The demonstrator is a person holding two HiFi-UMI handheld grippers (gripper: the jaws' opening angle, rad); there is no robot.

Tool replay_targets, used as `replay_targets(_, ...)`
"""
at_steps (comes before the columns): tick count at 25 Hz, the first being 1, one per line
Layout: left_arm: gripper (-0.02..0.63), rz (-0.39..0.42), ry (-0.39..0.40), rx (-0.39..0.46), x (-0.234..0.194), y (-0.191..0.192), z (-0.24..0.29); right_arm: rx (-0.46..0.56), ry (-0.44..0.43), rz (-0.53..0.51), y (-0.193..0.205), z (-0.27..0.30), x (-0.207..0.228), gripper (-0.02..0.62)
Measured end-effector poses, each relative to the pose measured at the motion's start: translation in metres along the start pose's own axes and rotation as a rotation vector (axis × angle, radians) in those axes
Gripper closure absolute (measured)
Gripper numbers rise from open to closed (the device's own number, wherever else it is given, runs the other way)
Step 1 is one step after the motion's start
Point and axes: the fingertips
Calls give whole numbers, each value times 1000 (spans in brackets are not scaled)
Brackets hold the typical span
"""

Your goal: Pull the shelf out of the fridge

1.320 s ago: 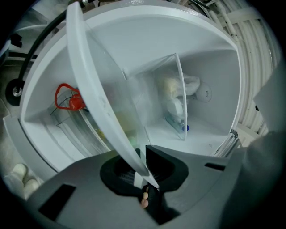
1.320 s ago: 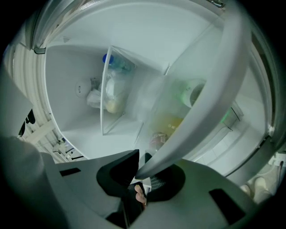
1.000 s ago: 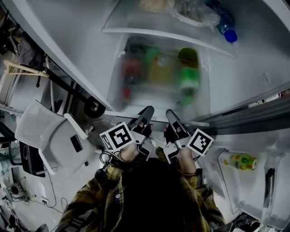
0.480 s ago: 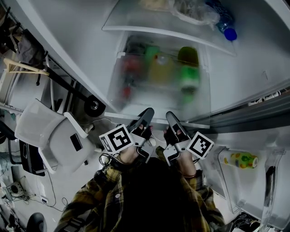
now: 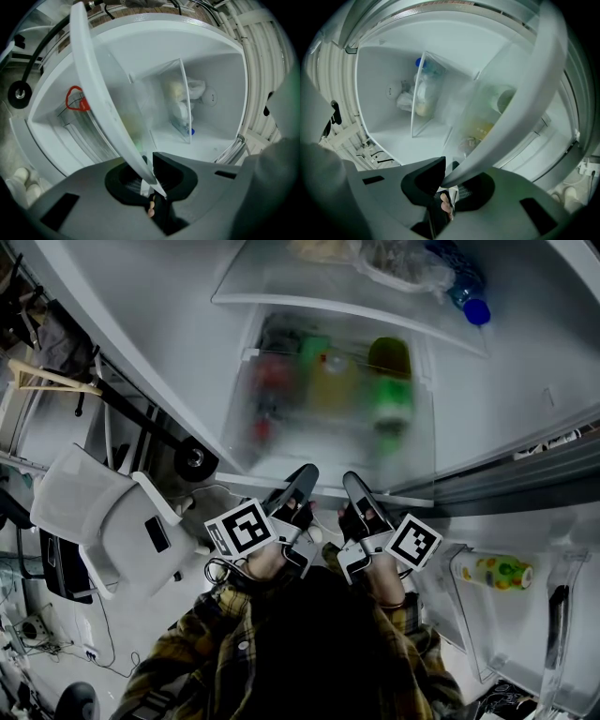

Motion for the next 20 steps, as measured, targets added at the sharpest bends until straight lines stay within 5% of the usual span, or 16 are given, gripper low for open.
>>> replay_targets(20, 560, 1, 0, 1, 0, 0, 0, 0, -5, 9, 0, -1, 1, 535)
Point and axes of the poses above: the fingertips, and each gripper's own axes: z forward along the fingers, x to its right, y out of its underside, and after that the axes turned 11 degrees about x, right-handed
